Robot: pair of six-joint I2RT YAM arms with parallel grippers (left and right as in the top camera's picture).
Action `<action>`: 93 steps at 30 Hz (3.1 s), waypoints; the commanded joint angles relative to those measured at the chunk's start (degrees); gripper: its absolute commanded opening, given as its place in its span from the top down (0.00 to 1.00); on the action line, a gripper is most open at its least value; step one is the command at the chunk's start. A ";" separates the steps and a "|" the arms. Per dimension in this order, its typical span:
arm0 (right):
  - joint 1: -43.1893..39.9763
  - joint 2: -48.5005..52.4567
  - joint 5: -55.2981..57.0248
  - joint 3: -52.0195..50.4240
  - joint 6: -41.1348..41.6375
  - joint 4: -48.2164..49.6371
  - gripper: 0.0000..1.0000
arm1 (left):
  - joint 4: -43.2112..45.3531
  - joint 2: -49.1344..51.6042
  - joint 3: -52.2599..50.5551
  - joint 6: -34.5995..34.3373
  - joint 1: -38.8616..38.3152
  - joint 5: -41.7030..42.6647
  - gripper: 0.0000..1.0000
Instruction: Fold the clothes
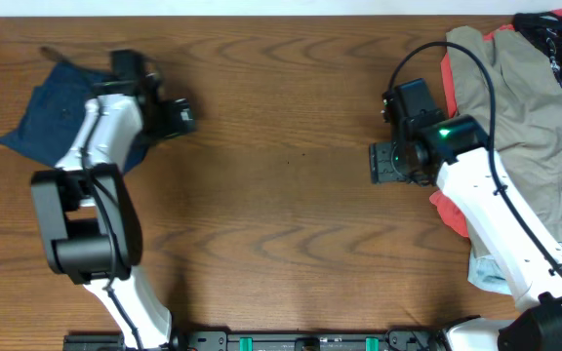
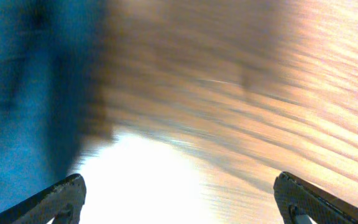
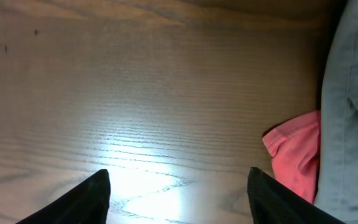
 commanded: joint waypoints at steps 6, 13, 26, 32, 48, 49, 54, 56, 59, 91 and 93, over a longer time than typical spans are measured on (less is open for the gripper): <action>-8.57 -0.98 -8.24 0.74 2.49 1.33 0.16 | -9.22 -3.34 0.85 5.44 -12.98 1.42 0.02; -15.98 -0.98 -9.01 0.74 -2.99 -4.98 0.08 | -31.34 -3.87 0.85 5.49 -16.50 -1.44 0.02; -22.88 -6.47 -12.52 -3.74 -8.59 -12.79 0.05 | -37.33 -22.69 -9.38 0.17 -15.96 -1.46 0.02; -22.88 -21.94 -12.70 -15.30 -7.48 -2.45 0.01 | -27.17 -47.65 -19.65 -0.28 -15.98 -4.28 0.02; -22.88 -57.42 -11.28 -28.22 -7.32 3.93 0.01 | -15.82 -88.98 -31.50 -0.44 -15.96 -8.09 0.02; -22.88 -57.61 -11.26 -28.22 -7.32 3.50 0.01 | -16.15 -89.33 -31.50 -0.44 -15.96 -8.09 0.02; -22.88 -57.55 -11.28 -28.22 -7.32 1.92 0.01 | -16.68 -89.26 -31.50 -0.44 -15.96 -8.09 0.02; -22.88 -57.55 -11.28 -28.22 -7.32 1.53 0.01 | -16.68 -89.26 -31.50 -0.44 -15.96 -8.09 0.02; -22.88 -57.55 -11.28 -28.22 -7.32 0.92 0.01 | -16.65 -89.26 -31.50 -0.44 -15.96 -8.09 0.02; -19.71 -82.71 -9.62 -50.49 -11.67 26.38 0.01 | -16.65 -89.26 -31.50 -0.42 -15.96 -8.09 0.02; -19.17 -84.67 -9.42 -54.95 -12.11 32.37 0.01 | -16.68 -89.26 -31.50 -0.42 -15.96 -8.09 0.02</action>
